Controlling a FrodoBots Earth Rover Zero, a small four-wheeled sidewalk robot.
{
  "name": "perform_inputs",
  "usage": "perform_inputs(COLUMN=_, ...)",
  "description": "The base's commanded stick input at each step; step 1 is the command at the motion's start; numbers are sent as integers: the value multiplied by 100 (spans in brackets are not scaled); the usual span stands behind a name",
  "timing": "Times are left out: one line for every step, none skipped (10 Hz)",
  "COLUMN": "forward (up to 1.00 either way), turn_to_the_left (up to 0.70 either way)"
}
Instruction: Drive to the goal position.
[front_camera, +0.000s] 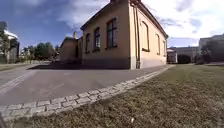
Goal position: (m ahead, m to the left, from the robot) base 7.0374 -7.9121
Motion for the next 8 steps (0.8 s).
perform_inputs(forward=70, turn_to_the_left=0)
perform_inputs(forward=70, turn_to_the_left=0)
perform_inputs(forward=70, turn_to_the_left=0)
perform_inputs(forward=70, turn_to_the_left=0)
perform_inputs(forward=70, turn_to_the_left=0)
perform_inputs(forward=70, turn_to_the_left=0)
perform_inputs(forward=70, turn_to_the_left=0)
perform_inputs(forward=70, turn_to_the_left=0)
